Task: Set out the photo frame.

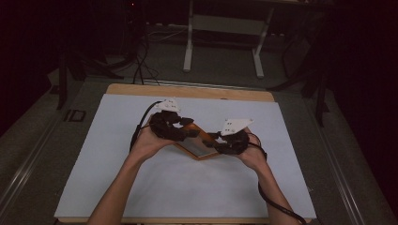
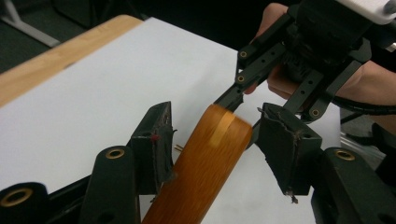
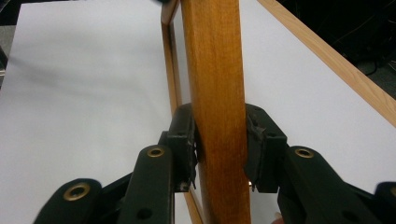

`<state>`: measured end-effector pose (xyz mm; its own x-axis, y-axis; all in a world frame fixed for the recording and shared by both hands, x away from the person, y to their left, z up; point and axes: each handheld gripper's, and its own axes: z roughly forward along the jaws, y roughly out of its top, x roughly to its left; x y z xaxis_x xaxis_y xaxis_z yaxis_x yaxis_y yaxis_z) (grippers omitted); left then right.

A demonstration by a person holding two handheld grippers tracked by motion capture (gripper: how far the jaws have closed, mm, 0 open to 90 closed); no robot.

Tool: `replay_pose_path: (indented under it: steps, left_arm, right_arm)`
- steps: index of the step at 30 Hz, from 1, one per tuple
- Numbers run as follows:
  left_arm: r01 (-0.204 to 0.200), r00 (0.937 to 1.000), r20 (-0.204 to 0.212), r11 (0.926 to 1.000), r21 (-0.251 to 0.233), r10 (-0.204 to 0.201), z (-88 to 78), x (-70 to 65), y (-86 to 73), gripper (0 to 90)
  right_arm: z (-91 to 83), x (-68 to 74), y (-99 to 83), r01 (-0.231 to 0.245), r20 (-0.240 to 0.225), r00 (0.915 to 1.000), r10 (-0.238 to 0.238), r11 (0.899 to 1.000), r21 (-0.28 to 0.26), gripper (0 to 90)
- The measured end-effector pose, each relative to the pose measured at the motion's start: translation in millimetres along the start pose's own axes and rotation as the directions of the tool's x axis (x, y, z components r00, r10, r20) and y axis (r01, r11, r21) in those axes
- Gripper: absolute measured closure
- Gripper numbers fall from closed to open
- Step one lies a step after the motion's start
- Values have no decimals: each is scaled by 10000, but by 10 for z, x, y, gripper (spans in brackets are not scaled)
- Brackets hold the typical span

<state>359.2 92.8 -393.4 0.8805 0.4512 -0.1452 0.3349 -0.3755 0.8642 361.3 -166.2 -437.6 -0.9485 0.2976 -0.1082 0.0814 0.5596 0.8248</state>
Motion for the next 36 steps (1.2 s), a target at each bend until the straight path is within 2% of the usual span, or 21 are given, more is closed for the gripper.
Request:
replay_pose_path:
  steps: [4, 8, 11, 13, 14, 17, 20, 27, 32, 36]
  left_arm:
    - [143, 9994, -297, 9982, -583, -161, -93, 9, -93, 457]
    - [320, 9976, -589, 9959, -851, -371, -154, 39, -212, 423]
    - [315, 9944, -977, 9947, -976, -411, -183, 54, -290, 393]
    - [495, 9930, -1022, 9936, -1015, -599, -182, 85, -339, 371]
    - [495, 9930, -1022, 9936, -1015, -599, -182, 85, -339, 359]
    - [941, 9898, -974, 9905, -1004, -1039, -132, 172, -453, 334]
    - [1074, 9893, -887, 9896, -957, -1159, -78, 214, -519, 332]
    - [1128, 9903, -720, 9905, -787, -1185, 85, 263, -595, 298]
    - [987, 9922, -697, 9928, -682, -1034, 239, 246, -602, 266]
    - [1125, 9915, -578, 9916, -638, -1162, 348, 251, -617, 252]
  right_arm:
    - [-28, -11, -42, -86, 157, 9998, 87, 10000, -34, 674]
    - [-64, -25, -87, -238, 263, 9994, 238, 9997, -6, 681]
    - [-87, -40, -118, -272, 315, 9991, 272, 9996, 8, 681]
    - [-101, -40, -128, -287, 328, 9991, 285, 9996, 78, 682]
    - [-101, -40, -128, -287, 328, 9991, 285, 9996, 78, 682]
    - [-126, -32, -147, -214, 440, 9988, 203, 9995, 233, 681]
    - [-143, -31, -168, -203, 523, 9985, 188, 9994, 293, 681]
    - [-180, -47, -224, -263, 659, 9975, 236, 9988, 406, 677]
    - [-203, -51, -263, -322, 746, 9968, 289, 9985, 440, 674]
    - [-217, -59, -290, -392, 780, 9963, 355, 9982, 459, 671]
